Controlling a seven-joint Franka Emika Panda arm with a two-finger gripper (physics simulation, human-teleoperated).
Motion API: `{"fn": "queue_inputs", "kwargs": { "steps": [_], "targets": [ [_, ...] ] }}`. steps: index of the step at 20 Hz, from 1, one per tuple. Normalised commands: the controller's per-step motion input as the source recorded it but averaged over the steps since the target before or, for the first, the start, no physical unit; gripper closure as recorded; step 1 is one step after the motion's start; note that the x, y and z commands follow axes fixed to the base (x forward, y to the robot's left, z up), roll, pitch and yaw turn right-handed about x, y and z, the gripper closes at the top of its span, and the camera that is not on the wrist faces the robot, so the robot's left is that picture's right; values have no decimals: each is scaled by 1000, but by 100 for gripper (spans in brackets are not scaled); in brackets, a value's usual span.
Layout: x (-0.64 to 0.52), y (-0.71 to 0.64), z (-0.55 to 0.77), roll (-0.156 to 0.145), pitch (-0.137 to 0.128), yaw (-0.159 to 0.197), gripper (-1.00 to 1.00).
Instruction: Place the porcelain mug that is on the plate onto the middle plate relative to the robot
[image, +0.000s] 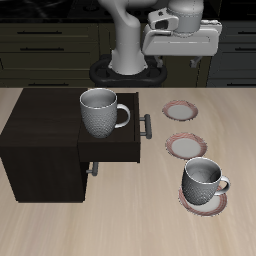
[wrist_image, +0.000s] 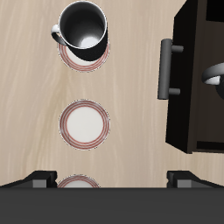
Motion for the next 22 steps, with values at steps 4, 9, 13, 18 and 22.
{"fn": "queue_inputs", "kwargs": {
  "steps": [4, 9, 13, 18, 22],
  "targets": [
    [387, 81, 141, -10, -29, -25, -100],
    [236, 52, 125, 1, -21, -1, -100],
    [442, 137, 108, -15, -23, -27, -100],
    [266, 17, 52, -2, 8, -32, -100],
    [442, -36, 149, -55, -46, 8, -100]
  ]
}}
